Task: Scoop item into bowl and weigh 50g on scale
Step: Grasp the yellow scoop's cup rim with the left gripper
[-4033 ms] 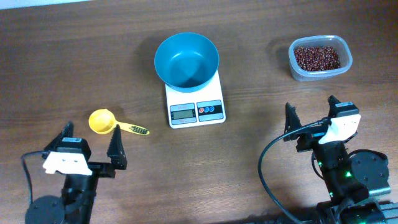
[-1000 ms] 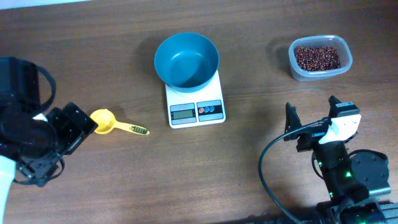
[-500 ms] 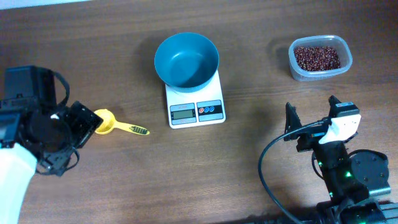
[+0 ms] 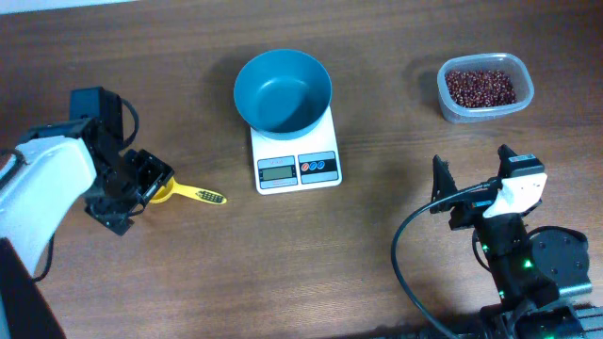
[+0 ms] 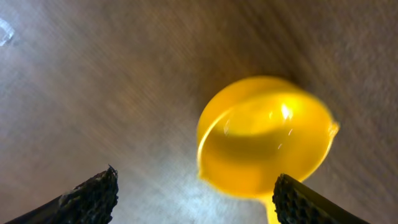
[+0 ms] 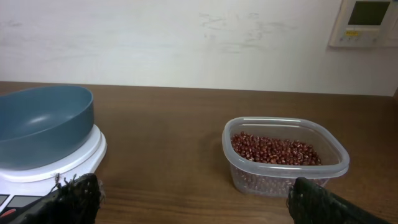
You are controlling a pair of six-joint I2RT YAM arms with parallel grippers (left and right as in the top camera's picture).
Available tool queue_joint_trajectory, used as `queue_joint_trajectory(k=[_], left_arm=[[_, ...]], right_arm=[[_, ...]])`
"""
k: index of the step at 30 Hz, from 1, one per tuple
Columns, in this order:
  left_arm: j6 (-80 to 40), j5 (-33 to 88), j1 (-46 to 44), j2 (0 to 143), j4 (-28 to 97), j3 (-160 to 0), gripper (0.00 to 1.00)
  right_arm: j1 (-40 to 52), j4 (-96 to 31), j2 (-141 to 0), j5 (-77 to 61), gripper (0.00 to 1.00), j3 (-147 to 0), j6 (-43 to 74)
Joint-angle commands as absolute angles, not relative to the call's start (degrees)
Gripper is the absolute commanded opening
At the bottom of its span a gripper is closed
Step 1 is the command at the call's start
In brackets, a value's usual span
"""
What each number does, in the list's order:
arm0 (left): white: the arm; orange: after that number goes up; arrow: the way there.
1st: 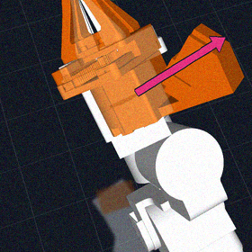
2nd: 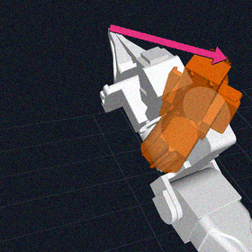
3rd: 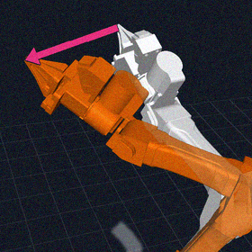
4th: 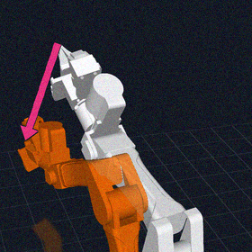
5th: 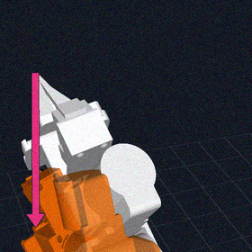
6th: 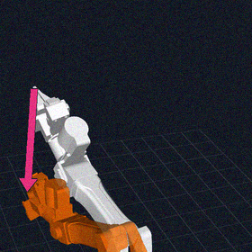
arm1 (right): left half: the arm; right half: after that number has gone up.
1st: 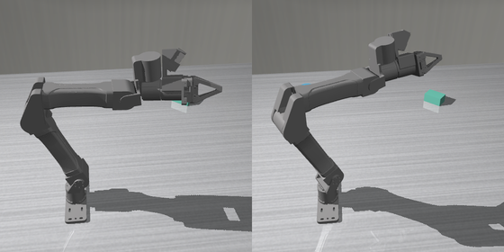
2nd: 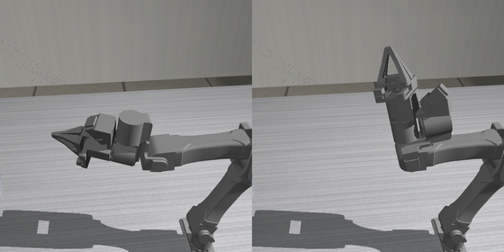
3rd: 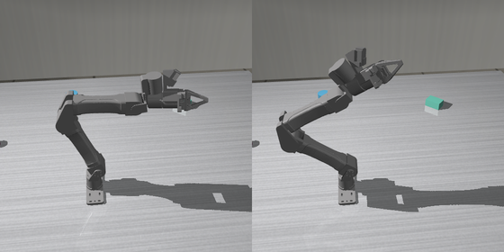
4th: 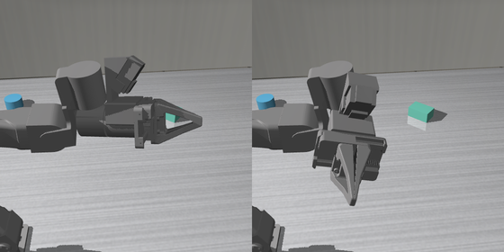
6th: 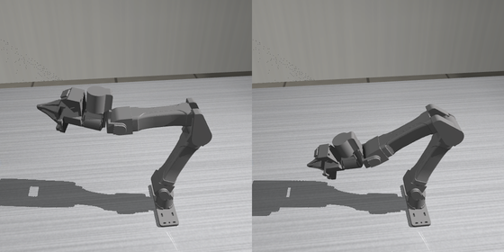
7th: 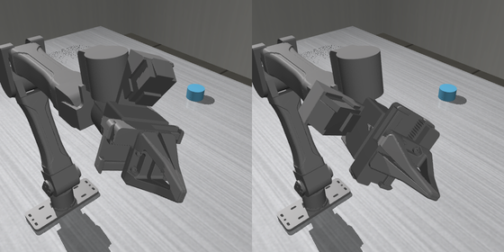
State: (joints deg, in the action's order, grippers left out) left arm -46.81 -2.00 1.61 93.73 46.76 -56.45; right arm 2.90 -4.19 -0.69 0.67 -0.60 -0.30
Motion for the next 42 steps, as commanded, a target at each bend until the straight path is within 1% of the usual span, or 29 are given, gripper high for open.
queue_joint_trajectory(k=[1, 4, 6, 8, 9, 13, 14, 20, 24, 31, 36, 38, 40, 42], left_arm=[[-47.33, -2.81, 1.54, 96.55, 43.97, -56.12, 0.79], [-47.33, -2.81, 1.52, 98.21, 42.37, -56.12, 0.75], [-47.33, -2.81, 1.54, 99.57, 41.67, -56.12, 0.61], [-47.35, -2.79, 1.52, 100.62, 40.84, -56.12, 0.55], [-47.35, -2.79, 1.54, 100.66, 40.49, -56.12, 0.50], [-47.33, -2.63, 1.52, 100.66, 39.68, -56.12, 0.22], [-47.31, -2.63, 1.52, 100.66, 39.70, -56.12, 0.00], [-47.31, -2.39, 1.54, 99.61, 44.23, -56.14, 0.00], [-47.31, -0.21, 1.54, 93.73, 48.60, -56.14, 0.00], [-47.27, -0.21, 1.54, 81.10, 56.07, -56.14, 0.00], [-47.29, 0.08, 1.54, 75.92, 60.84, -56.14, 0.00], [-47.29, 3.79, 1.54, 74.81, 61.80, -56.14, 0.00], [-47.29, 10.26, 1.54, 74.30, 61.80, -56.14, 0.00], [-47.29, 13.06, 1.54, 74.26, 62.43, -56.14, 0.00]], right_arm=[[3.31, -4.54, -0.51, 1.78, 0.99, -0.34, -0.64], [3.31, -4.54, -0.51, 1.78, 0.99, -0.34, -0.64], [3.31, -4.54, -0.51, 1.78, 0.99, -0.32, -0.64], [3.31, -4.56, -0.51, 1.78, 0.99, -0.32, -0.64], [3.31, -4.56, -0.51, 1.78, 0.99, -0.32, -0.64], [3.31, -4.56, -0.51, 1.78, 0.99, -0.34, -0.64], [3.31, -4.54, -0.51, 1.78, 0.99, -0.32, -0.64], [3.31, -4.54, -0.51, 1.78, 0.99, -0.34, -0.64], [3.31, -4.56, -0.51, 1.78, 0.99, -0.34, -0.64], [3.31, -4.56, -0.51, 1.78, 0.99, -0.34, -0.64], [3.31, -4.56, -0.51, 1.78, 0.99, -0.32, -0.64], [3.31, -4.54, -0.51, 1.78, 0.99, -0.34, -0.64], [3.31, -4.54, -0.51, 1.78, 0.99, -0.32, -0.64], [3.31, -4.56, -0.51, 1.78, 0.99, -0.34, -0.64]])
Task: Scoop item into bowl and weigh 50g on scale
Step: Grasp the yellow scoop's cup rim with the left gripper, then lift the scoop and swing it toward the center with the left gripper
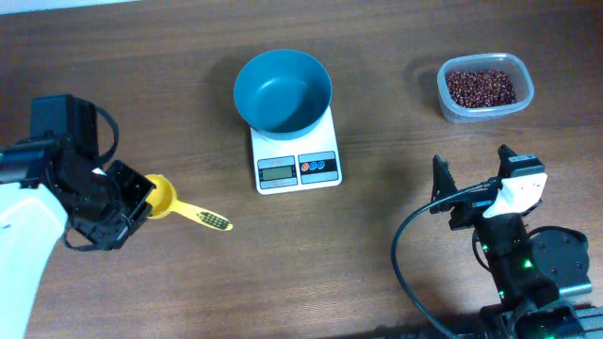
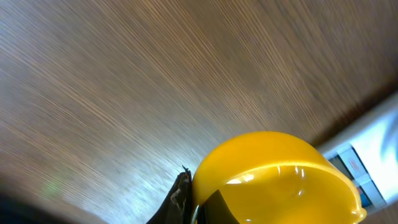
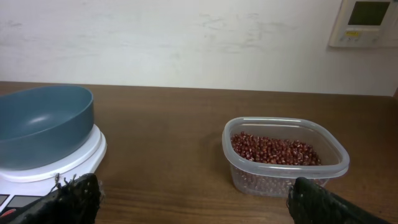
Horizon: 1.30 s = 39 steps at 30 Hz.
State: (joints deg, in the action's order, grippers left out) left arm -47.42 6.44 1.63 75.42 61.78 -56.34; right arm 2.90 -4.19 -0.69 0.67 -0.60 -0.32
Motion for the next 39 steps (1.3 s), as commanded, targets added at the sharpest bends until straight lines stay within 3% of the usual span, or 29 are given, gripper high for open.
queue_joint_trajectory(k=[1, 5, 17, 31, 39], left_arm=[[-47.29, 13.85, 1.52, 74.26, 62.74, -56.14, 0.00], [-46.61, 20.84, 1.54, 74.26, 64.05, -56.14, 0.00], [-46.72, 24.71, 1.48, 74.22, 72.53, -56.14, 0.00], [-68.79, 16.71, 0.40, 57.91, 72.53, -56.18, 0.00], [-74.19, 27.62, -1.08, 53.76, 72.53, -56.18, 0.00]], right_arm=[[3.31, -4.56, -0.51, 1.78, 0.99, -0.32, -0.64], [3.31, -4.56, -0.51, 1.78, 0.99, -0.32, -0.64], [3.31, -4.56, -0.51, 1.78, 0.99, -0.32, -0.64], [3.31, -4.56, -0.51, 1.78, 0.99, -0.32, -0.64], [3.31, -4.54, -0.51, 1.78, 0.99, -0.34, -0.64]])
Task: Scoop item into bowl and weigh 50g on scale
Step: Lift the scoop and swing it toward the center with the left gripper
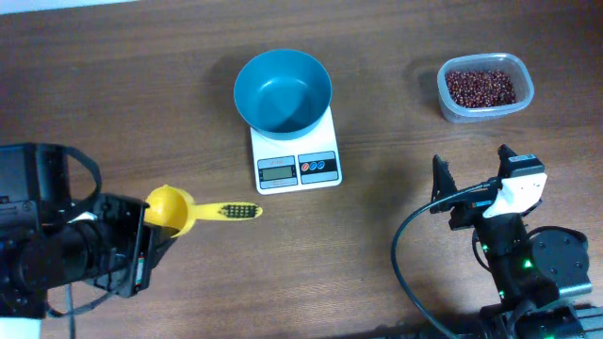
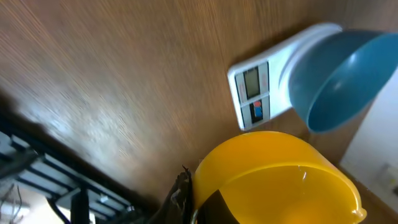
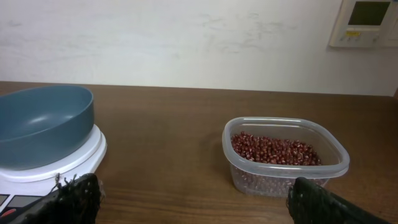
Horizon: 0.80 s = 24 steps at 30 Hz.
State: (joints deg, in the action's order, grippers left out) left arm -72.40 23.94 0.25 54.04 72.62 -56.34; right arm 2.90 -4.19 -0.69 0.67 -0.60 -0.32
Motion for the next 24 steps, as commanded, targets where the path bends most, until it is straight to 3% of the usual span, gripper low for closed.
queue_joint_trajectory(k=[1, 8, 10, 15, 19, 24], left_arm=[[-74.19, 27.62, -2.22, 53.76, 72.55, -56.18, 0.00], [-75.99, 25.74, -4.14, 53.82, 72.55, -56.18, 0.00], [-81.47, 22.81, -4.14, 54.33, 72.49, -56.18, 0.00], [-81.78, 20.49, -4.40, 58.46, 68.45, -56.18, 0.00], [-81.80, 20.49, -9.39, 62.72, 64.58, -56.18, 0.00], [-82.37, 14.28, -19.75, 65.34, 59.99, -56.18, 0.00]], right_arm=[[3.31, -4.54, -0.51, 1.78, 0.99, -0.32, -0.64], [3.38, -4.40, -0.51, -3.16, 0.98, -0.32, 3.90], [3.38, -3.16, -0.73, -17.02, 0.99, -0.32, 21.43], [3.38, -3.92, -0.73, -51.07, 0.99, -0.32, 33.95], [3.38, -4.32, -0.73, -68.71, 0.99, -0.32, 67.64], [3.38, -4.10, -0.73, -70.67, 0.99, -0.32, 70.52]])
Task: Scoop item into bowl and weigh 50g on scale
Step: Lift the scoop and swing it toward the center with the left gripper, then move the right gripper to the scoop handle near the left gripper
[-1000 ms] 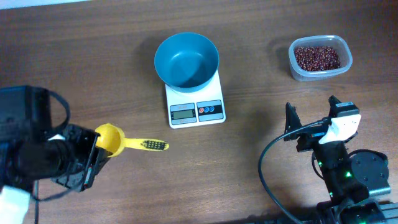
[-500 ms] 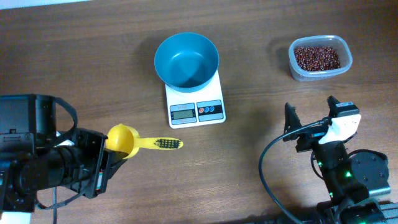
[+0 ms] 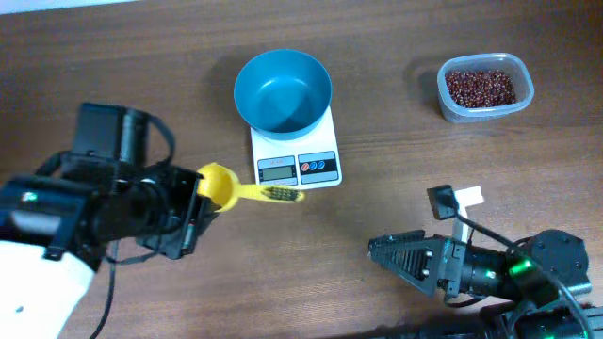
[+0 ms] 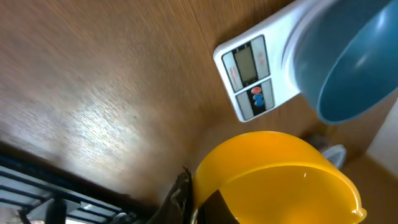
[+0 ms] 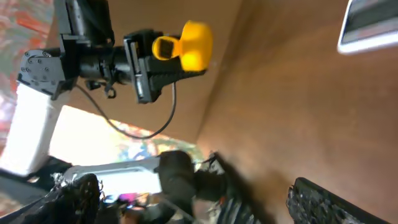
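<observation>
My left gripper (image 3: 200,188) is shut on the cup end of a yellow scoop (image 3: 219,185), whose toothed handle points right, just in front of the white scale (image 3: 295,158). In the left wrist view the scoop's cup (image 4: 273,180) fills the bottom, with the scale (image 4: 252,78) and blue bowl (image 4: 354,62) beyond. The blue bowl (image 3: 283,91) stands empty on the scale. A clear tub of red beans (image 3: 485,88) sits far right. My right gripper (image 3: 379,250) lies low, pointing left, open and holding nothing; its view shows the scoop (image 5: 189,45) in the left arm's grip.
The left arm's bulky body (image 3: 85,212) covers the table's left side. The right arm's base and cable (image 3: 537,268) occupy the near right corner. Brown tabletop (image 3: 405,160) lies between the scale and the bean tub.
My left gripper has carried the scoop right and farther back, to the scale's front-left corner. The right arm has swung down from facing the wall and now points left along the table.
My left gripper stood open around the scoop lying at the table's left. Then it was shut on the scoop's cup. After that it held the scoop raised nearer the middle, and now beside the scale. The right arm stayed still until it turned left.
</observation>
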You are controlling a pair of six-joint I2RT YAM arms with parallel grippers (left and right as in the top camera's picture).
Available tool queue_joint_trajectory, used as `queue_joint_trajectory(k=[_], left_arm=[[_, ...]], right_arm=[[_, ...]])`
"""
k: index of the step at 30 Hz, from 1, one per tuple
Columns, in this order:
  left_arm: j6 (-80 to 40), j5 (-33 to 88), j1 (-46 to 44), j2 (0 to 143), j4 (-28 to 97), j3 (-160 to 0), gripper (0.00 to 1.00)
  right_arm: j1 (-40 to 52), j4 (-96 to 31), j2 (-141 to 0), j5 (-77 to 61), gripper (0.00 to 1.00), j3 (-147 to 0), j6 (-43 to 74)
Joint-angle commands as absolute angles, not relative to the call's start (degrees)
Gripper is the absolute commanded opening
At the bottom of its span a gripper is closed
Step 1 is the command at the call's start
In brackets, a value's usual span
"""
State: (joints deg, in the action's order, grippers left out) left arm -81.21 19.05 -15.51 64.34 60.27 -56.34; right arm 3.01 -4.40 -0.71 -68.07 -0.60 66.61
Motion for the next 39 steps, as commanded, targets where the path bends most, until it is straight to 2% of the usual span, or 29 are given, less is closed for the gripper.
queue_joint_trajectory(k=[1, 4, 10, 13, 16, 19, 25, 29, 32, 35, 39], left_arm=[[-84.90, 14.37, -20.69, 65.67, 60.01, -56.18, 0.00], [-92.38, 17.56, -21.39, 65.67, 58.41, -56.21, 0.00], [-92.31, 26.02, -21.39, 65.67, 56.31, -56.27, 0.00], [-89.65, 23.38, -21.39, 65.67, 59.61, -56.27, 0.00], [-83.07, 22.37, -21.32, 65.67, 59.68, -56.27, 0.00], [-82.54, 21.10, -21.32, 65.67, 60.31, -56.27, 0.00], [-82.56, 20.08, -21.32, 65.67, 61.41, -56.27, 0.00], [-82.56, 20.10, -21.32, 65.67, 61.63, -56.27, 0.00], [-82.78, 20.12, -21.32, 65.67, 61.56, -56.27, 0.00], [-83.26, 20.14, -21.32, 65.67, 61.56, -56.27, 0.00], [-83.26, 20.82, -21.34, 65.67, 61.56, -56.27, 0.00]], right_arm=[[3.38, -4.08, -0.73, -70.74, 0.99, -0.32, 69.71], [3.38, -4.10, -0.73, -71.44, 0.99, -0.32, 67.96], [3.38, -4.12, -0.73, -72.99, 0.99, -0.32, 67.42], [3.36, -4.08, -0.73, -70.00, 0.99, -0.32, 55.72], [3.36, -0.99, -0.73, -65.12, 0.99, -0.34, 55.72], [3.36, -0.99, -2.31, -60.55, 0.99, -0.75, 55.48], [3.36, -1.13, -20.21, -56.34, 0.99, -12.53, 51.75], [3.38, -5.52, -37.08, -61.80, 0.99, -25.45, 48.18], [3.73, -8.27, -43.42, -64.93, 0.99, -32.03, 48.25], [8.71, -8.25, -44.12, -63.35, 0.99, -32.38, 48.23], [20.93, -8.40, -44.16, -48.45, 0.99, -32.38, 47.42]])
